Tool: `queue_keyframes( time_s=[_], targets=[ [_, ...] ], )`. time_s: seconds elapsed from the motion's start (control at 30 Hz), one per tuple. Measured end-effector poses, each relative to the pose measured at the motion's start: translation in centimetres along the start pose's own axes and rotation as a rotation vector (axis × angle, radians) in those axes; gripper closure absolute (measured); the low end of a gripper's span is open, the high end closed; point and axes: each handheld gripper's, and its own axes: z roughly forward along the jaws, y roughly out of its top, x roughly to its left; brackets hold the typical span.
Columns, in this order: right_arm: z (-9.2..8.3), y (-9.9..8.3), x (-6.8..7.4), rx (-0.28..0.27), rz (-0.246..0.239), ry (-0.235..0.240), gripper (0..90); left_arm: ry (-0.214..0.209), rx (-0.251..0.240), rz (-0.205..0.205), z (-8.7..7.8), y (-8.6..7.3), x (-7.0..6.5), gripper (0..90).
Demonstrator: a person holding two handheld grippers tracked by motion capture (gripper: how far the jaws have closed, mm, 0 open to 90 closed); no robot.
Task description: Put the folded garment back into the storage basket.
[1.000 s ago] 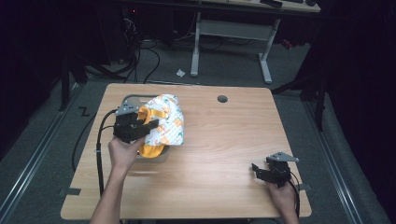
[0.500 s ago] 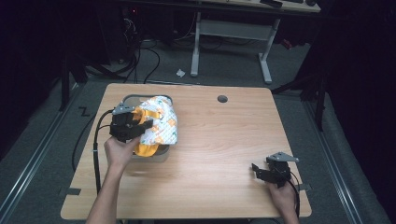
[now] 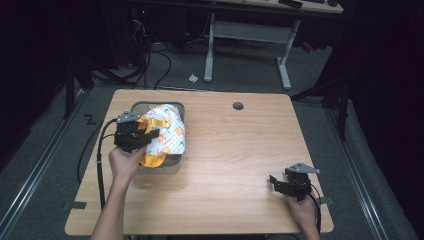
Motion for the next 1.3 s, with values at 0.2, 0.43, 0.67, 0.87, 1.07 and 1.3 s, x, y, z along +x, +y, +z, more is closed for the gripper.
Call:
queue_keyframes(
  time_s=[0.2,0.43,0.67,0.87,1.07,1.3],
  targets=[
    [0.0,0.0,0.0,0.000,0.000,0.001,29.3,0.037,0.045,0.011,1.1,-0.3,0.6,74.5],
    [0.0,0.0,0.0,0.001,0.001,0.002,29.3,0.073,0.110,0.012,2.2,-0.8,1.6,74.3],
    [0.0,0.0,0.0,0.001,0.002,0.003,29.3,0.097,0.169,0.027,3.5,-1.0,1.8,74.0],
    [0.0,0.0,0.0,0.001,0.001,0.002,29.3,0.110,0.224,0.041,4.6,-0.8,1.7,73.0],
    [0.0,0.0,0.0,0.001,0.001,0.002,29.2,0.144,0.263,0.055,5.7,-0.5,1.5,71.1],
    [0.0,0.0,0.0,0.000,-0.001,0.003,29.2,0.211,0.310,0.057,6.5,-0.3,1.3,61.1]
  ],
)
